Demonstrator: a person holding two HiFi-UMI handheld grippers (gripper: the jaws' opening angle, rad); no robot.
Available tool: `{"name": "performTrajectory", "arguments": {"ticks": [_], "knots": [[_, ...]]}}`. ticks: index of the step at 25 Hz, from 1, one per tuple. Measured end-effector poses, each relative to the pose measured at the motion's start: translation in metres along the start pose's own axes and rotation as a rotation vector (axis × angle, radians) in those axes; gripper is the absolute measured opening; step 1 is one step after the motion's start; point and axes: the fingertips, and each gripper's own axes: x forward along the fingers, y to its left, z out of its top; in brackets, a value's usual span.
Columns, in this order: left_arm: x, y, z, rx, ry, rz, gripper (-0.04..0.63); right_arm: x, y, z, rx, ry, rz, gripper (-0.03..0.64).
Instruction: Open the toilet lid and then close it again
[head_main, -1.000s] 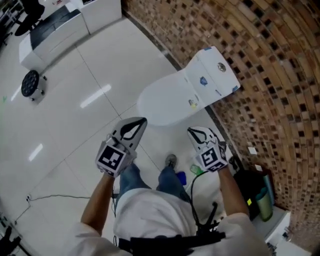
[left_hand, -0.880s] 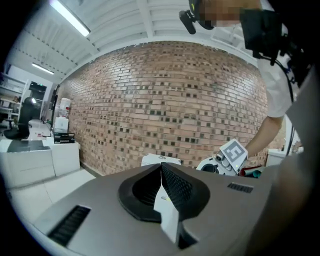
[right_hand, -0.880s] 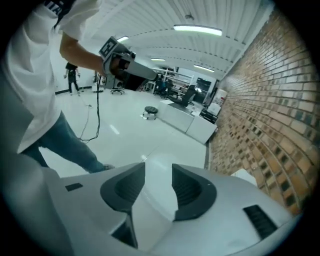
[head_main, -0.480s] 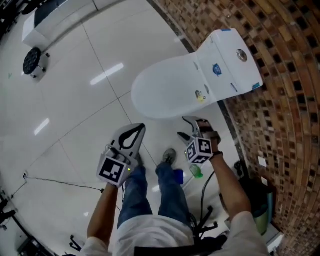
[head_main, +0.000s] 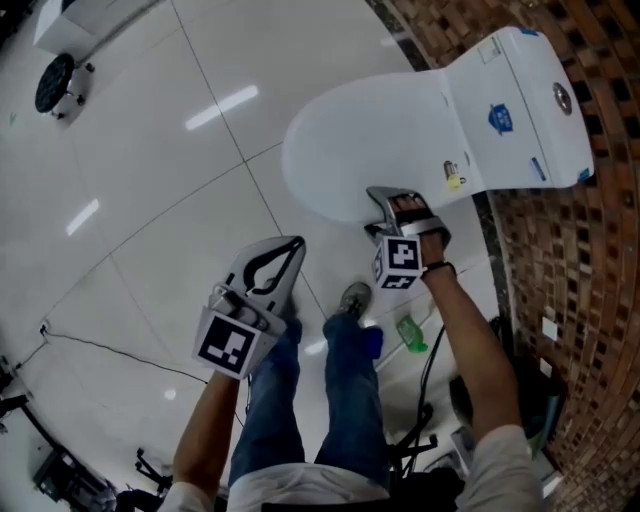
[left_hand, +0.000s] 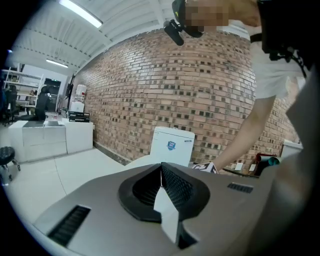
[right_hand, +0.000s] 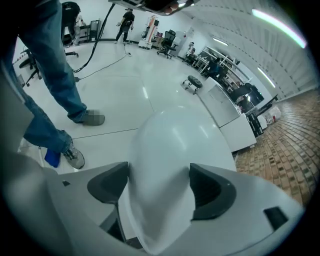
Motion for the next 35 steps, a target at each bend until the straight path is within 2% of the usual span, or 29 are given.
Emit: {"name": "performTrajectory", "arguments": {"ticks": [8, 12, 15, 19, 22, 27, 31, 35], "knots": [[-0.005, 0.013, -0.022, -0.029, 0.017, -0.003, -0.005, 0.008, 0.0, -0.004, 0.007, 0.026, -0.013, 0.393], [-0.005, 0.011, -0.015, -0.02, 0.02, -0.006, -0.005, 0.001, 0.004, 0.001, 0.043, -0.002, -0.005, 0.33], [-0.007, 0.01, -0.005, -0.004, 0.024, 0.002, -0.005, -0.007, 0.001, 0.003, 0.087, -0.013, 0.033, 0.314], [-0.011, 0.01, 0.012, 0.005, 0.022, 0.025, -0.005, -0.047, -0.019, 0.009, 0.179, -0.103, 0.018, 0.286], [-0.011, 0.005, 0.023, 0.018, 0.02, 0.024, -0.005, -0.096, -0.04, 0.005, 0.334, -0.198, -0.03, 0.227], [-0.004, -0.008, 0.041, 0.03, 0.022, 0.004, -0.005, -0.157, -0.069, -0.028, 0.693, -0.336, -0.111, 0.174], [0.007, -0.018, 0.055, 0.044, 0.018, -0.014, -0.005, -0.196, -0.093, -0.062, 0.936, -0.477, -0.265, 0.167], [0.015, -0.027, 0.06, 0.058, 0.026, -0.031, -0.005, -0.231, -0.111, -0.106, 1.135, -0.544, -0.416, 0.167]]}}
